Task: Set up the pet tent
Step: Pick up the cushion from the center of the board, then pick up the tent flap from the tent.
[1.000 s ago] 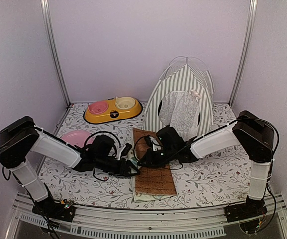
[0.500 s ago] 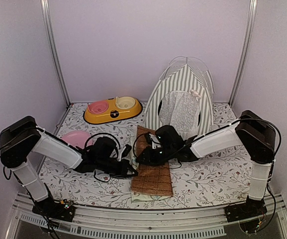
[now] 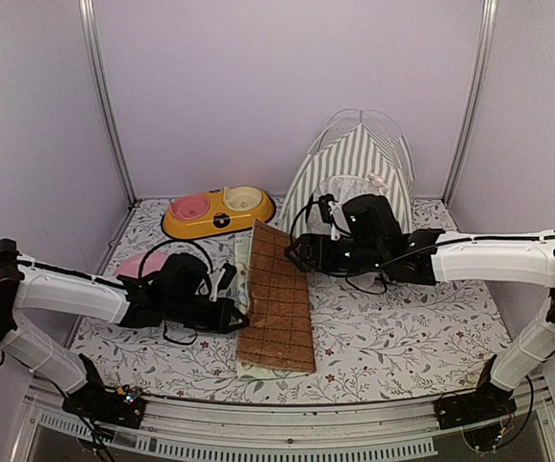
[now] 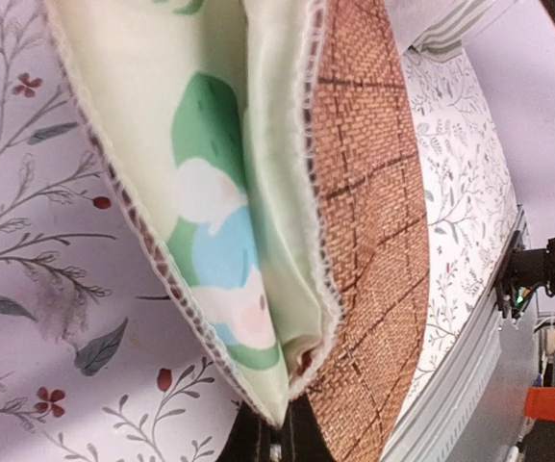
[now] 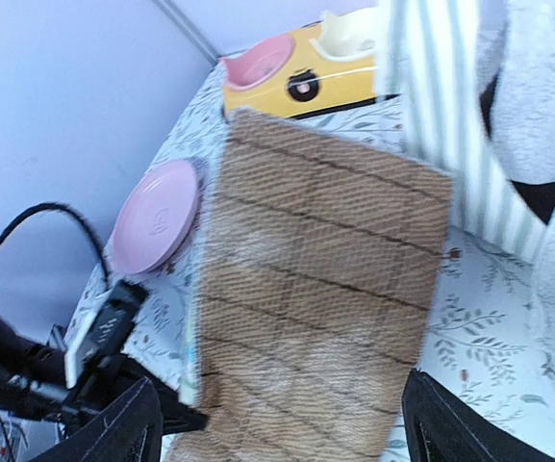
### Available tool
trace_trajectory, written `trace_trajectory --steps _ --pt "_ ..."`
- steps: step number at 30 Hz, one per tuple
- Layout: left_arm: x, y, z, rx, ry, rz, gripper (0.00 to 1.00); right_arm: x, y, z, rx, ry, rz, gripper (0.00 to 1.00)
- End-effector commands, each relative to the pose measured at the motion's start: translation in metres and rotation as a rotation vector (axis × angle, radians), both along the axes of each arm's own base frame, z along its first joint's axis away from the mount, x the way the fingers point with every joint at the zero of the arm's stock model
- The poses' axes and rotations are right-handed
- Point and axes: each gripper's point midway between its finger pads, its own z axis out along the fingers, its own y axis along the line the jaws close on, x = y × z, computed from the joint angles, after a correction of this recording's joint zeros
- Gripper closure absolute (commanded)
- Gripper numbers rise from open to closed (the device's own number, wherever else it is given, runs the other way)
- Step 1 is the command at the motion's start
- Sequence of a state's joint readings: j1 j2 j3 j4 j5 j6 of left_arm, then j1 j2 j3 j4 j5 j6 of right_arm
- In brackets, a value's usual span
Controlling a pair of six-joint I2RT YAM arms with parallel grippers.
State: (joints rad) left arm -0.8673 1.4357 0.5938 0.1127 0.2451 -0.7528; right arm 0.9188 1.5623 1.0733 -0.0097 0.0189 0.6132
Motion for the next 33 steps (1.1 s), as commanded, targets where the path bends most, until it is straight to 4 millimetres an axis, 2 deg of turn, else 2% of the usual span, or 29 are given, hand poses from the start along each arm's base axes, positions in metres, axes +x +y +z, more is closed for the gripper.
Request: trace_trajectory --steps 1,5,10,13,21,26,28,31,33 --pt "0.014 0.019 0.018 0.098 -0.103 0.040 1.00 0.039 -0.063 -0.033 -0.183 -0.006 -0.202 0.10" --pt "0.022 0.027 0.036 0.124 -0.158 0.065 1.00 0.069 -0.087 -0.039 -0.232 -0.025 -0.308 0.08" --pt "0.024 0.036 0.051 0.132 -0.191 0.081 1.00 0.106 -0.104 -0.050 -0.292 -0.036 -0.409 0.07" --pt "0.024 0.039 0.059 0.121 -0.207 0.086 1.00 0.124 -0.107 -0.063 -0.327 -0.031 -0.455 0.07" --pt "0.029 0.035 0.079 0.091 -0.248 0.079 1.00 0.181 -0.103 -0.057 -0.312 -0.128 -0.646 0.05" --pt "0.030 0.032 0.088 0.080 -0.259 0.070 1.00 0.207 -0.104 -0.058 -0.328 -0.179 -0.739 0.05" --pt "0.030 0.033 0.091 0.078 -0.266 0.071 1.00 0.210 -0.108 -0.061 -0.319 -0.184 -0.774 0.10" --pt "0.029 0.036 0.095 0.078 -0.276 0.080 1.00 0.216 -0.111 -0.066 -0.316 -0.197 -0.793 0.28" --pt "0.028 0.038 0.097 0.077 -0.282 0.084 1.00 0.219 -0.110 -0.068 -0.316 -0.209 -0.793 0.46"
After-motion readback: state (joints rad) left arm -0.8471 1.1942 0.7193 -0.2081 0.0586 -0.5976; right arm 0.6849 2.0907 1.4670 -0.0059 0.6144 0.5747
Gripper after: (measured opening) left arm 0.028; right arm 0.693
